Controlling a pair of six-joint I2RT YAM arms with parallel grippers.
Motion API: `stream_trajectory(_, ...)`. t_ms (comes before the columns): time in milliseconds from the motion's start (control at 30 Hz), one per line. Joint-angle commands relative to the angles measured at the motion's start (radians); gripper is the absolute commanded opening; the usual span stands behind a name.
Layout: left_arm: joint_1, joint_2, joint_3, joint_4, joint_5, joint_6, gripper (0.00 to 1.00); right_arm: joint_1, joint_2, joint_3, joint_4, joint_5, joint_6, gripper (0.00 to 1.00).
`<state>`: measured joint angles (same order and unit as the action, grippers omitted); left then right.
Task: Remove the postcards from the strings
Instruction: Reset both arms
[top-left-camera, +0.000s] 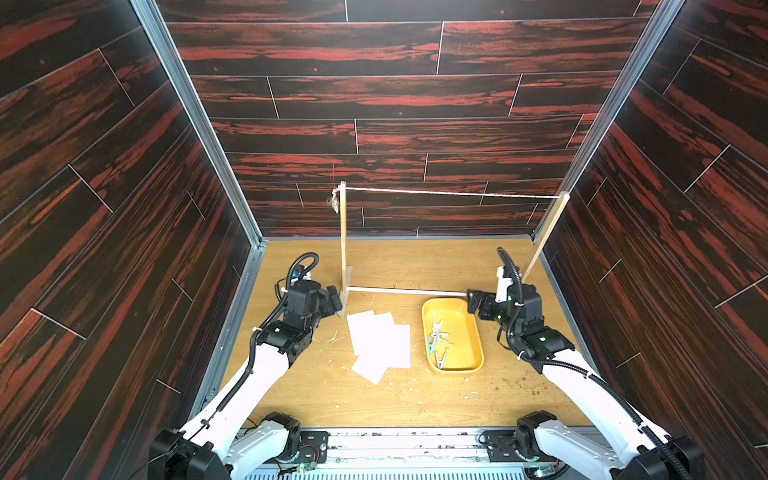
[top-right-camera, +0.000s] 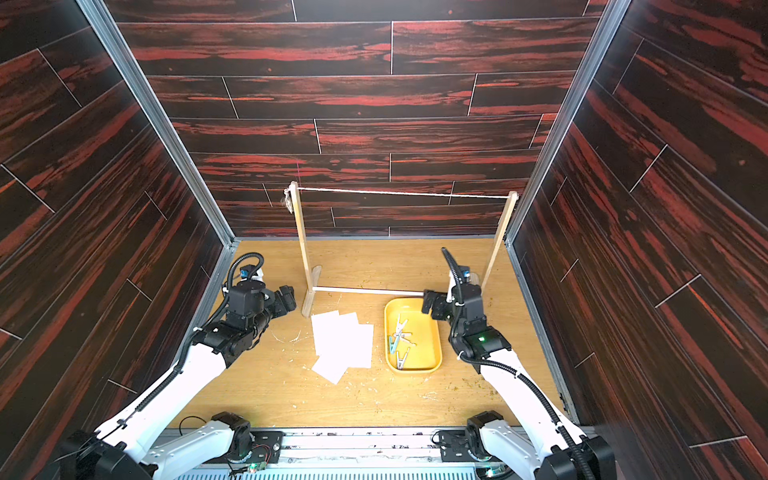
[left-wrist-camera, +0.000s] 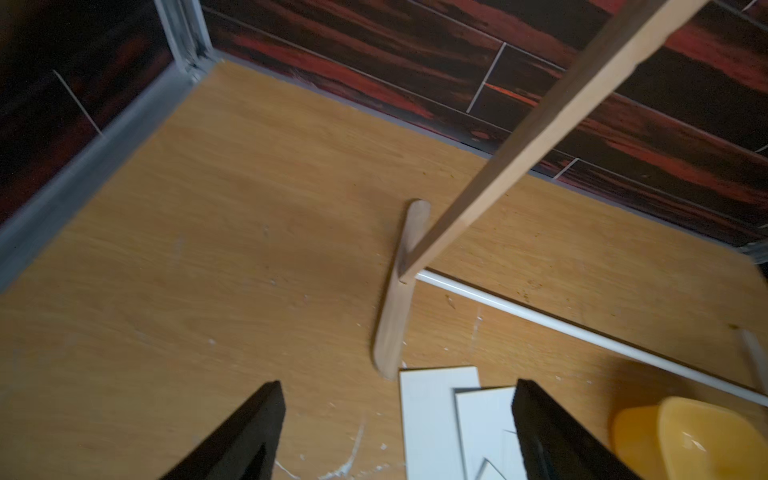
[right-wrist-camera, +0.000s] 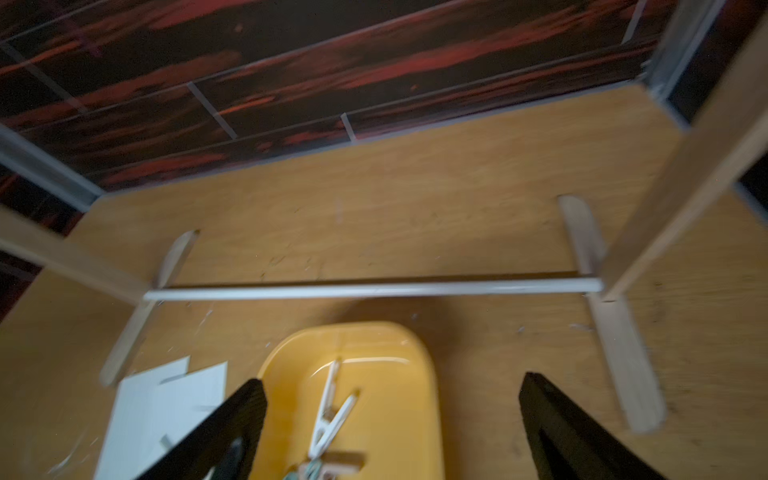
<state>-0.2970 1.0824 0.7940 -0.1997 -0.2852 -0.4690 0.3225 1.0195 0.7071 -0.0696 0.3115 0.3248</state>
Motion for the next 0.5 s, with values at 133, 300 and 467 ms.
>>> stream_trajectory(133,0.118,0.065,-0.085,0.203,-0.251,0.14,1.0,-0.045,0.059,-0.214,0.501,0.449,-0.247,0.99)
stream_trajectory(300,0.199,0.18,-0.177,0.403,-0.32,0.221,1.0,-0.088,0.202,-0.321,0.777,0.516,-0.344,0.99)
stream_trajectory(467,0.238,0.325,-0.221,0.568,-0.388,0.281,1.0,-0.105,0.32,-0.394,1.034,0.487,-0.364,0.99)
